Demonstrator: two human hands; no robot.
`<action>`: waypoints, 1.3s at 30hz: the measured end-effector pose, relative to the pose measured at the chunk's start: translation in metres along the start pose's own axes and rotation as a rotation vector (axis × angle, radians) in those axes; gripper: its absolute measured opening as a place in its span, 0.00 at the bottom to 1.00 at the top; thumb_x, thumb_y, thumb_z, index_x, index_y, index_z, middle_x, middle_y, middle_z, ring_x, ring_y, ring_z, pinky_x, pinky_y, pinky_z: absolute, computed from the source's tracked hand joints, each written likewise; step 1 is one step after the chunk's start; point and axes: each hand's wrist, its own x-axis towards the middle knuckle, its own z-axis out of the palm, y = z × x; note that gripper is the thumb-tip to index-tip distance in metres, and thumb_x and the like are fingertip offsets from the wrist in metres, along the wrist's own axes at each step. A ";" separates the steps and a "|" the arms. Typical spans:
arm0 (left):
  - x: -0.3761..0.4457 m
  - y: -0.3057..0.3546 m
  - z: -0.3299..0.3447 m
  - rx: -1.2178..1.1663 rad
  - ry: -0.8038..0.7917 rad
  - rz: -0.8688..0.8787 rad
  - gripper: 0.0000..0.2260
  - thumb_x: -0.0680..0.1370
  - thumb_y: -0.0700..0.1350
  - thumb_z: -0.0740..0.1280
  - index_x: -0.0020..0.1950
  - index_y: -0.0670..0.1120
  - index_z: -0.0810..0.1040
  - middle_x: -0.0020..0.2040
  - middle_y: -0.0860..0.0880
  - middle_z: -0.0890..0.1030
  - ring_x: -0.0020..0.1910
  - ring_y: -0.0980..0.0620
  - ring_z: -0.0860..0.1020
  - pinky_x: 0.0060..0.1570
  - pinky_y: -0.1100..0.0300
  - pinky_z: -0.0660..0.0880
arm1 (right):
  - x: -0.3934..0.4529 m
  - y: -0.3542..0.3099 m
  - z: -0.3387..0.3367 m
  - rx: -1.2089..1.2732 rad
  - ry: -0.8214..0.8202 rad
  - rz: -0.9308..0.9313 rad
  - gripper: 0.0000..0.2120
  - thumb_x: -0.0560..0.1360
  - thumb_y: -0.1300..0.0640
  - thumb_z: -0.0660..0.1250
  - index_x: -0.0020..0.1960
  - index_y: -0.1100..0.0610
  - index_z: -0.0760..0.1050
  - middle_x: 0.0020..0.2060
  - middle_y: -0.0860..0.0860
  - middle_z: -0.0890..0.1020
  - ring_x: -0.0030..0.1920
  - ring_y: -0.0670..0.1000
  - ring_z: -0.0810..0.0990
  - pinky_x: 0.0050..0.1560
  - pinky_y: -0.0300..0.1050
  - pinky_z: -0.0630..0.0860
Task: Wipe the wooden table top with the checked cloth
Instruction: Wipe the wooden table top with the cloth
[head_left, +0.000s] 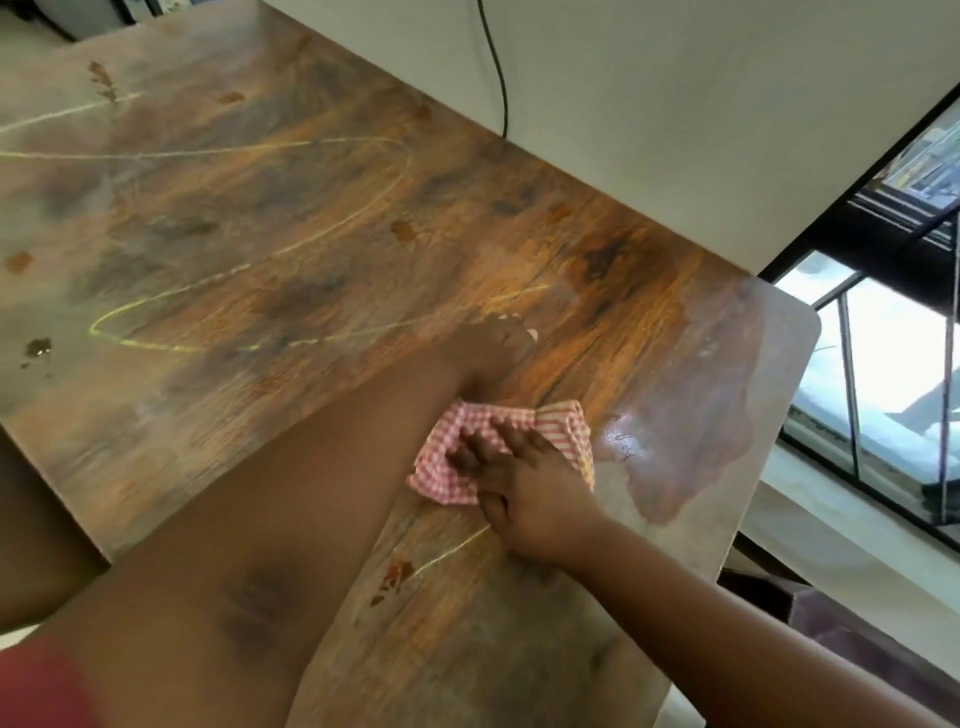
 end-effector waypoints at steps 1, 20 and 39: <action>-0.003 -0.001 0.005 0.023 -0.012 0.032 0.21 0.84 0.51 0.50 0.75 0.44 0.64 0.78 0.44 0.57 0.77 0.49 0.53 0.72 0.58 0.41 | -0.010 -0.001 0.002 -0.014 -0.004 -0.021 0.23 0.76 0.50 0.54 0.70 0.47 0.67 0.71 0.49 0.69 0.71 0.62 0.65 0.69 0.58 0.61; -0.119 -0.093 0.027 0.437 0.135 0.010 0.27 0.82 0.59 0.46 0.79 0.51 0.49 0.79 0.49 0.48 0.78 0.50 0.46 0.73 0.51 0.41 | -0.041 -0.040 0.016 -0.005 -0.052 -0.092 0.23 0.79 0.48 0.53 0.74 0.42 0.59 0.74 0.45 0.59 0.76 0.54 0.54 0.73 0.49 0.48; -0.171 -0.106 0.035 0.521 0.032 0.025 0.25 0.83 0.56 0.45 0.79 0.53 0.42 0.79 0.49 0.45 0.78 0.47 0.45 0.75 0.50 0.45 | -0.072 -0.096 0.043 -0.034 -0.039 -0.055 0.24 0.77 0.49 0.52 0.73 0.44 0.61 0.73 0.46 0.63 0.74 0.56 0.59 0.72 0.53 0.56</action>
